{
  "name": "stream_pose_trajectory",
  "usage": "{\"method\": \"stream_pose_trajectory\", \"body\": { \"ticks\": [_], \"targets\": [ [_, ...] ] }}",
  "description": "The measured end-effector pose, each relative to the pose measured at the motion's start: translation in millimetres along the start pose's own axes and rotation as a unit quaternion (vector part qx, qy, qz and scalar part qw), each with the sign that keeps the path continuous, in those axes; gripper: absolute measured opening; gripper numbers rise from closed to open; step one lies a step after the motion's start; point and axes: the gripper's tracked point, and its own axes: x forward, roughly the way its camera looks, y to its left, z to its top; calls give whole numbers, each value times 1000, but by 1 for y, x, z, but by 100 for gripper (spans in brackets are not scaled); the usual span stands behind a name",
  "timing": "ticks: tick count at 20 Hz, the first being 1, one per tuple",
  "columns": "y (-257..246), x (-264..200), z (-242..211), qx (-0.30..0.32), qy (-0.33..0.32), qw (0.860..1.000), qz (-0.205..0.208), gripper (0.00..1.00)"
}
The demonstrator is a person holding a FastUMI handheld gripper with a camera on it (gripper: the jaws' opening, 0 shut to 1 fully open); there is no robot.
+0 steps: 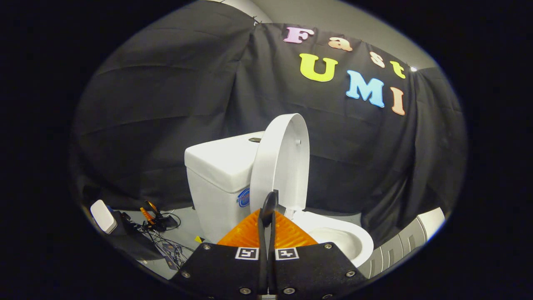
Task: Open the toilet lid.
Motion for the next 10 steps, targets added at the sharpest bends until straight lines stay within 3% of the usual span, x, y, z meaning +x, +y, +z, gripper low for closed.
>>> {"method": "stream_pose_trajectory", "body": {
  "ticks": [4,6,8,10],
  "targets": [
    [1,2,4,-2,0,1000,21,1],
    [2,-1,-1,-3,-8,999,36,11],
    [-18,-12,15,-23,-48,999,5,31],
    [-24,-26,24,-13,-77,997,3,73]
  ]
}}
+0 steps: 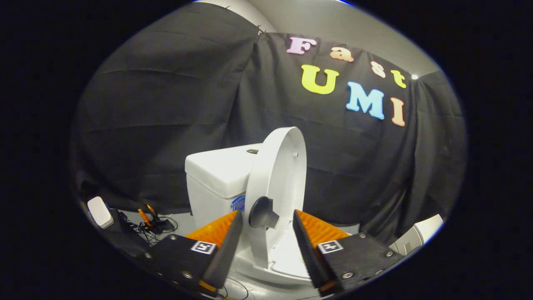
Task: Open the toilet lid.
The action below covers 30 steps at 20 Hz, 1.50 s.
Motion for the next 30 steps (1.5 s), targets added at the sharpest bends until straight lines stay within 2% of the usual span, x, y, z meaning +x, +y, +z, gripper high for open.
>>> {"method": "stream_pose_trajectory", "body": {
  "ticks": [1,2,5,9,13,16,19,23,30],
  "targets": [
    [-3,-6,4,12,-8,1000,5,94],
    [-11,-13,10,25,-16,1000,7,96],
    [-50,-39,33,49,-50,998,1,95],
    [-115,-73,34,72,-68,995,-26,95],
    [-198,-123,26,84,-99,988,-84,95],
    [-235,-149,6,132,-103,979,-113,95],
    [-276,-174,-9,143,-103,974,-143,95],
    [-305,-201,-21,143,-103,972,-154,95],
    [-325,-245,-39,136,-117,970,-162,95]
  ]
}}
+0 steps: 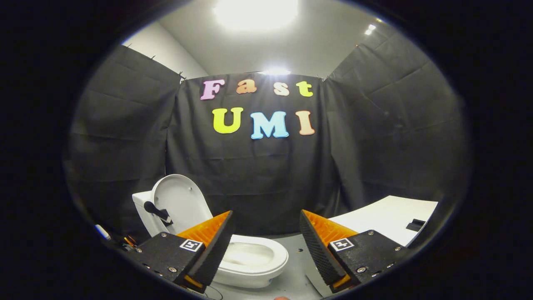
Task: Open the toilet lid.
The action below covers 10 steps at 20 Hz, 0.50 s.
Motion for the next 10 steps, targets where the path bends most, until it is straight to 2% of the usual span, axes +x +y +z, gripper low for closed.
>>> {"method": "stream_pose_trajectory", "body": {
  "ticks": [10],
  "targets": [
    [-4,-1,-9,2,8,1000,-2,95]
  ]
}}
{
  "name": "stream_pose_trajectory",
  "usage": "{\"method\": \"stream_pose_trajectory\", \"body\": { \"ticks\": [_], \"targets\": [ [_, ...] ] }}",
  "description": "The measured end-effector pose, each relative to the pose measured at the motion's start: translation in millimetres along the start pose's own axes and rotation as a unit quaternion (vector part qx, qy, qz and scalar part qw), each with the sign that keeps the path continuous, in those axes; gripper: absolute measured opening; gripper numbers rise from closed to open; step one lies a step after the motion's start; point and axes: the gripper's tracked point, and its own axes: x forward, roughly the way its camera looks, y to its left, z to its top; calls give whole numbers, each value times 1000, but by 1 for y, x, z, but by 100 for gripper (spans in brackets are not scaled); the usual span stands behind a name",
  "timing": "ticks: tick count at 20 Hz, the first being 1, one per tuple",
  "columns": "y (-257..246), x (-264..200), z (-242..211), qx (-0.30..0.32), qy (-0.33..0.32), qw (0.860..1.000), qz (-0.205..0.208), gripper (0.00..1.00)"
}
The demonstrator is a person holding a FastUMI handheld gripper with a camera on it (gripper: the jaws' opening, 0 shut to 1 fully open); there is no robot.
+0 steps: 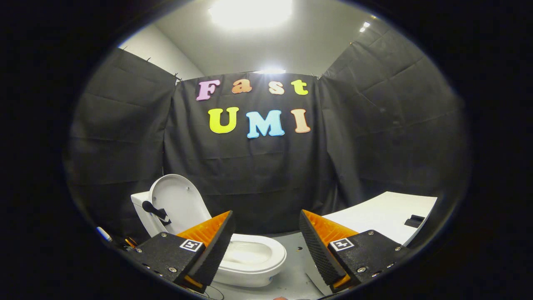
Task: Open the toilet lid.
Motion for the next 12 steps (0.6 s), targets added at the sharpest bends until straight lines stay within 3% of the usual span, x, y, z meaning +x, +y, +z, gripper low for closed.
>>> {"method": "stream_pose_trajectory", "body": {
  "ticks": [12],
  "targets": [
    [16,-2,-1,-11,2,1000,18,95]
  ]
}}
